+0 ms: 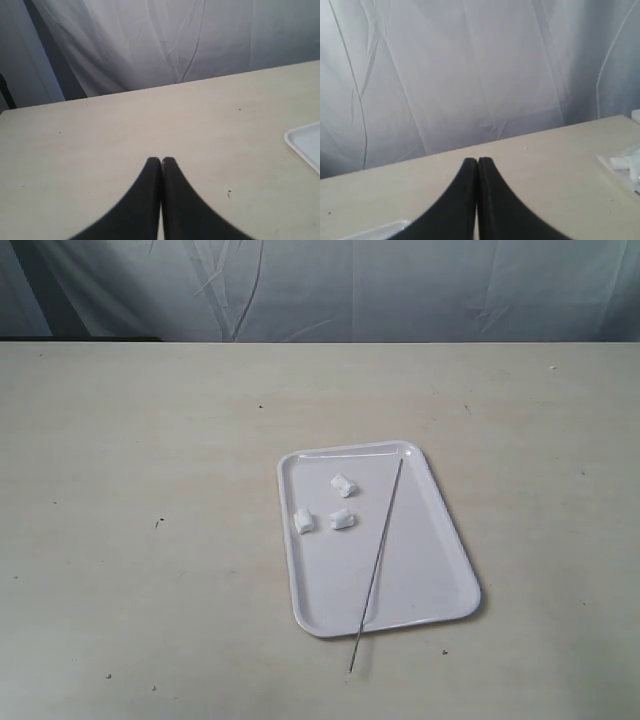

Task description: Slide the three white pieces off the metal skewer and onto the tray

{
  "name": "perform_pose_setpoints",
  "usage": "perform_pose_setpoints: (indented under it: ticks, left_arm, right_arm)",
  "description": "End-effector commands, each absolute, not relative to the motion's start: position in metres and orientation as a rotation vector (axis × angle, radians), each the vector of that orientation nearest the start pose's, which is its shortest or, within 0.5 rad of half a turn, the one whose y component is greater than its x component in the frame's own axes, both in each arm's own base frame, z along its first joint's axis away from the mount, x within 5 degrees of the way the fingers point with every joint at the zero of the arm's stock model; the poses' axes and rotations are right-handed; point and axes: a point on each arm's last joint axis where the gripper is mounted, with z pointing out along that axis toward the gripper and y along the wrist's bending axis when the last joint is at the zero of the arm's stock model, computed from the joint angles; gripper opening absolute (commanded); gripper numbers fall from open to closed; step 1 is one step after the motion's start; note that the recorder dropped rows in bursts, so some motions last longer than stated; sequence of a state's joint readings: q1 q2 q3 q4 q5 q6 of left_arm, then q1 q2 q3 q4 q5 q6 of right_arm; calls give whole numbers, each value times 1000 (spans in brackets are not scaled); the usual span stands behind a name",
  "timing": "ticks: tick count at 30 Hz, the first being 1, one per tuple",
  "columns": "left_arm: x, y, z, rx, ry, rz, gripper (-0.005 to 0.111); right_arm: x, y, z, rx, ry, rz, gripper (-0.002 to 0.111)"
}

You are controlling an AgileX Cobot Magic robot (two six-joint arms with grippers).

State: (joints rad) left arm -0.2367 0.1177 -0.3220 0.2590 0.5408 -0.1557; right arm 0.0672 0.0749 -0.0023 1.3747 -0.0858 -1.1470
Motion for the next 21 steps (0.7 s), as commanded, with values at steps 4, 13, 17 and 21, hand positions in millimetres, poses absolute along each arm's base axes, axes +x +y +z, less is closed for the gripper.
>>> perform_pose_setpoints:
  ticks: [4,13,17,21]
  left_arm:
    - [50,-1,229,83,1779,0,0]
    - [57,-1,185,23,1835,-10,0]
    - [58,-1,186,45,1806,7,0]
    - [58,-1,186,47,1804,8,0]
  right_arm:
    - [56,0,212,171,1487,132,-1]
    - [56,8,209,25,1535,112,-1]
    - [57,7,207,-62,1548,3,-1]
    - [57,6,206,-124,1556,-72,-1]
